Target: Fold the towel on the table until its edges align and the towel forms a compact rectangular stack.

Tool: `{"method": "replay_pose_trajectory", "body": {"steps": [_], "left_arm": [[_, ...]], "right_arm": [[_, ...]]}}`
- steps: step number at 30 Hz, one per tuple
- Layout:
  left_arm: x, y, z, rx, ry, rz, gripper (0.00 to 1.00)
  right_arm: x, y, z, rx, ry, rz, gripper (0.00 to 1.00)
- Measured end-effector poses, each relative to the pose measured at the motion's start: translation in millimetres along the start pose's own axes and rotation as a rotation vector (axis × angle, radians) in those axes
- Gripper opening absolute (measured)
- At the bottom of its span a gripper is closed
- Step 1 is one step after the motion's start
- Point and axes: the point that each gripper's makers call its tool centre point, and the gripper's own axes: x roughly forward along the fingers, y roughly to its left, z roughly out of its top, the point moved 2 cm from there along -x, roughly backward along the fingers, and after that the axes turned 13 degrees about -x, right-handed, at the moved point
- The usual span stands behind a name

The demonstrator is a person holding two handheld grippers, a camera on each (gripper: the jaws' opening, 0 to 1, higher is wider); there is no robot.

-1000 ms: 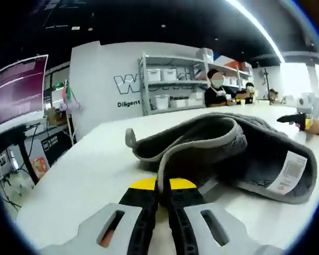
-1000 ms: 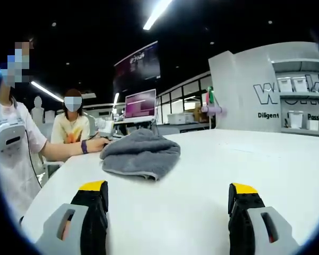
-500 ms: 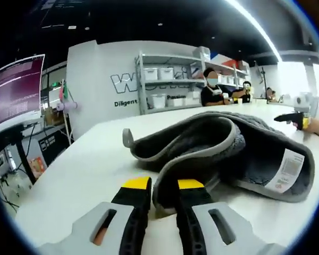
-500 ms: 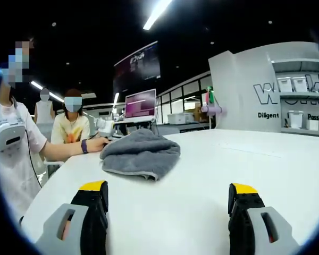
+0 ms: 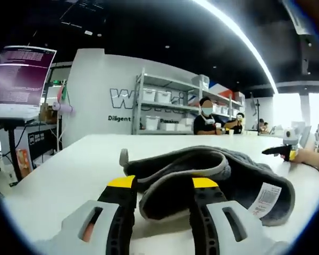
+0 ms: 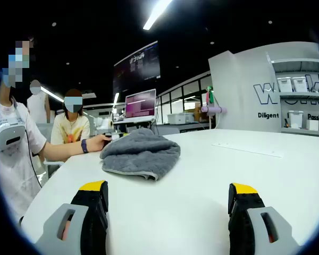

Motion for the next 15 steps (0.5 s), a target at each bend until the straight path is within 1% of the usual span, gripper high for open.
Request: {"method": "replay_pose_trajectory", "body": {"steps": [2, 5, 8, 10, 12, 15], "left_arm": [[1.3, -6.6, -0.8, 0.011, 0.003, -0.027, 0.44], [4.3, -14.6, -2.8, 0.029, 0.012, -0.062, 0.56], [6.3, -20.5, -3.1, 0.053, 0.009, -0.088, 0.63], [7.0, -25.0, -4.5, 0.042, 0.014, -0.112, 0.68], [8.8, -28.4, -5.5, 0.043, 0.018, -0.124, 0.77], [10.4, -31.9, -6.3, 0.038, 0.022, -0.143, 0.84]], "right_arm": [[0.0, -0.3, -0.1, 0.000, 0.000, 0.000, 0.96], [0.1, 0.5, 0.1, 0.000, 0.000, 0.001, 0.96], [0.2, 0.7, 0.1, 0.000, 0.000, 0.001, 0.96], [0.3, 1.8, 0.2, 0.000, 0.000, 0.002, 0.96], [0.3, 1.5, 0.1, 0.000, 0.001, 0.002, 0.96], [0.2, 1.2, 0.1, 0.001, 0.000, 0.002, 0.96]]}}
